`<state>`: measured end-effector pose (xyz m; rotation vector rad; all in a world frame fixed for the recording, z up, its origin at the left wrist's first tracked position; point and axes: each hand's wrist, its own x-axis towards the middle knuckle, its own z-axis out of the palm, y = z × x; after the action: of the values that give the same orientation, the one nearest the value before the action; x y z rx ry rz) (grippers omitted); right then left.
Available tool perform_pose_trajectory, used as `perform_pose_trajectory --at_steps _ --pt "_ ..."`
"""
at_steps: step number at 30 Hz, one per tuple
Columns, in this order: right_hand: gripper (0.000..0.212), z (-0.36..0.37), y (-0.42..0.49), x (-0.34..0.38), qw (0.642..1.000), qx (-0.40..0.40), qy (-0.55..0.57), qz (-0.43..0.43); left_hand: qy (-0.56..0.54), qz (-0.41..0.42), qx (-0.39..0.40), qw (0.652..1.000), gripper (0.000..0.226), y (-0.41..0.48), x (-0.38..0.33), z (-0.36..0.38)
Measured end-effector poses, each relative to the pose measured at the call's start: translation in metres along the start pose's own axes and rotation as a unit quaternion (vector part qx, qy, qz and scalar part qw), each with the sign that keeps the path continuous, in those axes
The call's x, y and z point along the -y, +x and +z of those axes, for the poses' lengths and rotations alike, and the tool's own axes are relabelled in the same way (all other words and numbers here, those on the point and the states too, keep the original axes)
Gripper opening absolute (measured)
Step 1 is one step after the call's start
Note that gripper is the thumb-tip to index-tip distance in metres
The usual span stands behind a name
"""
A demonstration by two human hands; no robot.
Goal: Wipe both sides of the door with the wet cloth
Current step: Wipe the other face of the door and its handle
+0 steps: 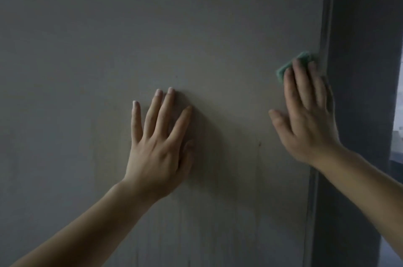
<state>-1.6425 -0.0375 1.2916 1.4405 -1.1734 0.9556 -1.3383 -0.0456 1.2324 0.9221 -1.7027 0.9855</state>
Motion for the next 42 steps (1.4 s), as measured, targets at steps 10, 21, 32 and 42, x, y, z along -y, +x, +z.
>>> perform_pose_trajectory --at_steps 10,21,32,42 --pt "0.071 0.004 -0.029 -0.004 0.998 0.027 -0.005 -0.048 -0.017 0.04 0.019 0.999 0.06 -0.026 -0.021 0.017" --pt "0.071 0.016 -0.076 0.054 0.99 0.05 -0.026 -0.132 -0.059 0.065 0.027 0.996 0.058 -0.026 -0.009 0.004" --pt "0.071 0.021 -0.065 0.117 0.977 0.057 0.001 -0.204 0.013 0.013 0.041 0.999 0.061 -0.055 0.049 -0.014" --pt "0.078 0.024 -0.081 0.173 0.961 0.099 0.0 -0.257 -0.047 0.027 0.034 0.998 0.061 -0.055 0.069 -0.024"
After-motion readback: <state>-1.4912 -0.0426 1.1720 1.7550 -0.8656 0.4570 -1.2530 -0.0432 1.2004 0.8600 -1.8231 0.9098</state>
